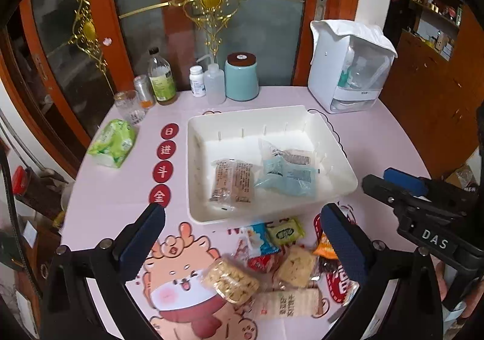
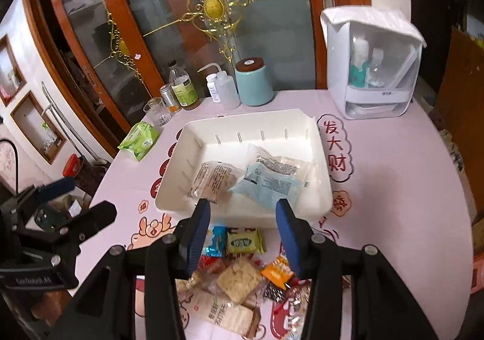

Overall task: Organize snacks
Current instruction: 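Raise both tools out of the white tray, then grasp the yellow puffed snack bag with the left tool while the right tool grasps the beige cracker pack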

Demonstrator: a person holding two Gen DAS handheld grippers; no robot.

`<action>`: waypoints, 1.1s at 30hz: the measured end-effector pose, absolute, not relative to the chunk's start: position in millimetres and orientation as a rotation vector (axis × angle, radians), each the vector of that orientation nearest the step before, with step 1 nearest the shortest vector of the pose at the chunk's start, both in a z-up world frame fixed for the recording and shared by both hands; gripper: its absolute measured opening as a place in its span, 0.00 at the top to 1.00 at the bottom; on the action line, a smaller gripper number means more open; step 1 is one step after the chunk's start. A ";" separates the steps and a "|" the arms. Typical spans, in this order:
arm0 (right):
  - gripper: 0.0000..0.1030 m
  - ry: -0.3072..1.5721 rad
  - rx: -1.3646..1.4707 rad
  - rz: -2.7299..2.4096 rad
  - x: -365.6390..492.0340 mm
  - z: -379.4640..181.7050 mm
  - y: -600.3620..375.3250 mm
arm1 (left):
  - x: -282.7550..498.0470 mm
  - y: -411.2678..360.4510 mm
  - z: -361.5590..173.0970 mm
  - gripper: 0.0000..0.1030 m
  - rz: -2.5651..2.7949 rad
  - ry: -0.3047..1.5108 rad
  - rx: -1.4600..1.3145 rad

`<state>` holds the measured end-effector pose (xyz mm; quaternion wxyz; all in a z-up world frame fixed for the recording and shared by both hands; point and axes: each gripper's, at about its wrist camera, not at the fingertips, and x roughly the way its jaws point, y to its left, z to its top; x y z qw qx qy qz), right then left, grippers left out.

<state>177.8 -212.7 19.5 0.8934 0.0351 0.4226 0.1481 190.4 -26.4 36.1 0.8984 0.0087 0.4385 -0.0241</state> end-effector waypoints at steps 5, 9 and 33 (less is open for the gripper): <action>0.56 0.839 0.066 0.269 138.5 34.7 -212.7 | 158.8 -19.3 50.2 0.01 -0.083 0.892 0.022; 0.55 0.826 0.080 0.224 108.4 37.2 -214.5 | 139.3 -9.1 57.5 0.01 -0.098 0.874 0.025; 0.39 0.942 -0.073 0.331 62.2 -63.6 -193.9 | 108.6 43.4 -30.5 0.01 -0.094 0.996 -0.127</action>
